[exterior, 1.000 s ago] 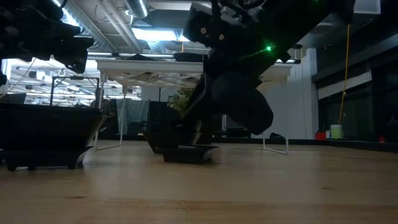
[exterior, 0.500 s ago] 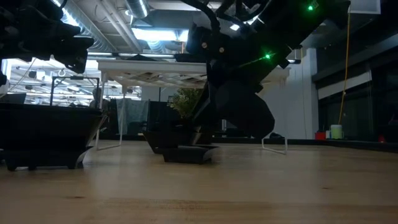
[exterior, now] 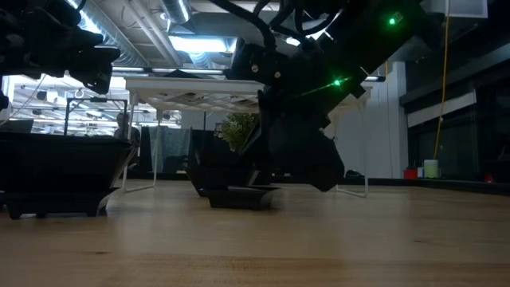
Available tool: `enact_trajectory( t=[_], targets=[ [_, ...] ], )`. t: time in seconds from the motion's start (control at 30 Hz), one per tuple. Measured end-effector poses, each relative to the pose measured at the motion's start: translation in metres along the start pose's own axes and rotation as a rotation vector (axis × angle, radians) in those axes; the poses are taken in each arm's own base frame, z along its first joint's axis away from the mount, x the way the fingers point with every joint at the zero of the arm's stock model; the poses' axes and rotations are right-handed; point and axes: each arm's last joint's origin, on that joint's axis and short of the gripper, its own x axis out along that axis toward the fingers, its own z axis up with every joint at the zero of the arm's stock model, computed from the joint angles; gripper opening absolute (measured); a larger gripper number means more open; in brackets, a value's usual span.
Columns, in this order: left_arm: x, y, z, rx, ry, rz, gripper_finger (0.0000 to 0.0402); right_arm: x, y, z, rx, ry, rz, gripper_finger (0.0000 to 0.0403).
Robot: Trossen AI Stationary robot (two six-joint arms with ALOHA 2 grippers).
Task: Pick & Place Mini shaped plates
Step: Stack the black leaf-shaped plate on top of the black leaf-shaped plate on the shelf
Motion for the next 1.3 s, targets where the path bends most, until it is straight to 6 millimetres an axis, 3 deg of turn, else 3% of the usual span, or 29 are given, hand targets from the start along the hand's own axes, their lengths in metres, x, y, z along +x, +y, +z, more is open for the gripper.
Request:
enact_trajectory(
  t=[0.37, 0.53, 0.97, 1.3],
  targets=[
    [0.0, 0.0, 0.0, 0.0, 0.001, 0.0, 0.0143, -0.003, 0.001, 0.002, -0.003, -0.012, -0.024, 0.0003],
    [0.0, 0.0, 0.0, 0.0, 0.001, 0.0, 0.0143, -0.013, 0.002, 0.017, 0.0, -0.054, -0.009, 0.0002],
    [0.0, 0.0, 0.0, 0.0, 0.0, 0.0, 0.0143, -0.053, -0.001, 0.054, 0.036, -0.1, 0.148, 0.0001],
    [0.0, 0.0, 0.0, 0.0, 0.001, 0.0, 0.0143, -0.091, -0.007, 0.071, -0.066, -0.038, 0.225, 0.0001]
  ],
)
